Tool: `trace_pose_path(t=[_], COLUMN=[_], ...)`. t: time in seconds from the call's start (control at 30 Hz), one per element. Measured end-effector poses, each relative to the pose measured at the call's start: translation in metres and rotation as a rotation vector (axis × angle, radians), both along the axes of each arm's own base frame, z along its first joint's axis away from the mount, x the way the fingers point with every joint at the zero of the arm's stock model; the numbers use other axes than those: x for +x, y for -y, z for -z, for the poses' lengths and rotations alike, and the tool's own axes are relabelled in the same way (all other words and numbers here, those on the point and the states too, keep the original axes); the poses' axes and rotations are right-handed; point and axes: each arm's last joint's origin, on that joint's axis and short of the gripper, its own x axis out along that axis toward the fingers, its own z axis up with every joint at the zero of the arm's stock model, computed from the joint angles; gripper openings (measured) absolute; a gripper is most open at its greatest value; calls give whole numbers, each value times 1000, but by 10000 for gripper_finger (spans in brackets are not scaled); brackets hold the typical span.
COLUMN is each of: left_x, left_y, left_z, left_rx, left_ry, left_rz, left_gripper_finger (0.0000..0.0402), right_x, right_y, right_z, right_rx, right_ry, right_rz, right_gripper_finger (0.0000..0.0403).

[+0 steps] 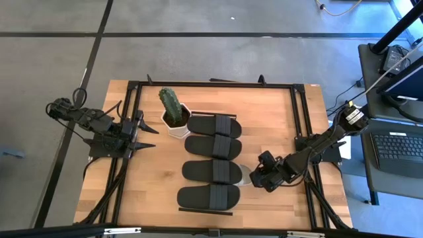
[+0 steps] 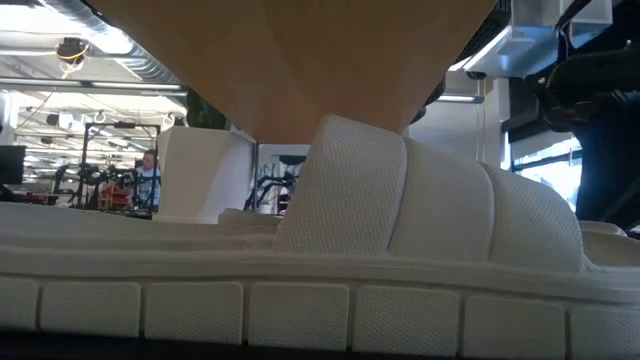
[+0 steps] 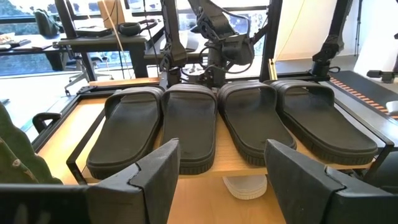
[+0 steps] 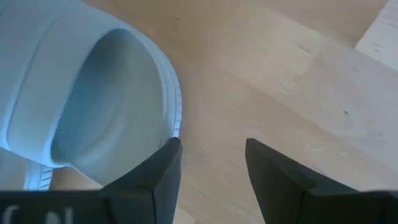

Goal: Pick and place slides into the shelf
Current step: Put the gray slide under the shelf

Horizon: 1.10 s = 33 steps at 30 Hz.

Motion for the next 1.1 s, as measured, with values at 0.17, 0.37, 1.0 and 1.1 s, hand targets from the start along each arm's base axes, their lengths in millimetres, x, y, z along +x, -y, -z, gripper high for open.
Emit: trace_pose_path(t=[0.17, 0.37, 1.0, 1.1], left_x=[0, 0, 0, 0], left_y=[0, 0, 0, 0], left_z=[0, 0, 0, 0], left_rx=[0, 0, 0, 0], left_ry=[0, 0, 0, 0], left_rz=[0, 0, 0, 0], left_gripper_finger=[225, 225, 225, 225], right_x=[1, 1, 23, 22], right_y=[1, 1, 8, 9], right_z=[0, 0, -6, -6], right_rx=[-17, -18, -36, -65], right_ry=[15, 21, 150, 144], right_rz=[6, 6, -69, -59], right_gripper_finger=[178, 178, 178, 178])
